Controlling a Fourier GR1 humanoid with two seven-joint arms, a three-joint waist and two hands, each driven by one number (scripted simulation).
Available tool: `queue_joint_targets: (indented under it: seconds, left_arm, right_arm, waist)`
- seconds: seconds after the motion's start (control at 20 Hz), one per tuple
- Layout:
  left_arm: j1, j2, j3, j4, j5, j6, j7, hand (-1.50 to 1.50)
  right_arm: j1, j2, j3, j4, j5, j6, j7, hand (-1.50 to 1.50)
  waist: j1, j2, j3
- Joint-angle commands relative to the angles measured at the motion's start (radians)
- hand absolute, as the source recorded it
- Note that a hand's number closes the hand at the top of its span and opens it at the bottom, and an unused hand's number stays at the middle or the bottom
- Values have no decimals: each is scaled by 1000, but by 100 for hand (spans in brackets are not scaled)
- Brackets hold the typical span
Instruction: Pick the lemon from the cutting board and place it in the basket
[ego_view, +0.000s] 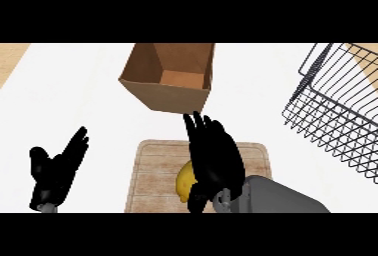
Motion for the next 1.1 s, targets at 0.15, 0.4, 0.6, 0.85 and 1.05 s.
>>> queue_joint_targets:
  seconds: [0.15, 0.4, 0.6, 0.85, 1.05]
  left_arm:
    - [52, -4, -17, 67, 10, -22, 73, 0]
    - [56, -14, -14, 71, -7, -17, 47, 0]
    - [76, -23, -23, 63, -7, -28, 42, 0]
    - [83, -15, -8, 87, -14, -39, 16, 0]
    - [100, -31, -33, 27, -35, -14, 45, 0]
  right_arm:
    - [73, 60, 7, 16, 96, -17, 165, -150]
    - [92, 89, -17, 50, 129, 26, 146, -150]
    - [146, 100, -4, 72, 144, 55, 130, -150]
    - [200, 151, 37, 109, 193, 52, 149, -150]
    - [171, 204, -22, 183, 202, 71, 129, -150]
  waist:
    - [12, 14, -13]
    - [19, 16, -13]
    - [19, 15, -13]
    - [14, 13, -14]
    - [28, 14, -13]
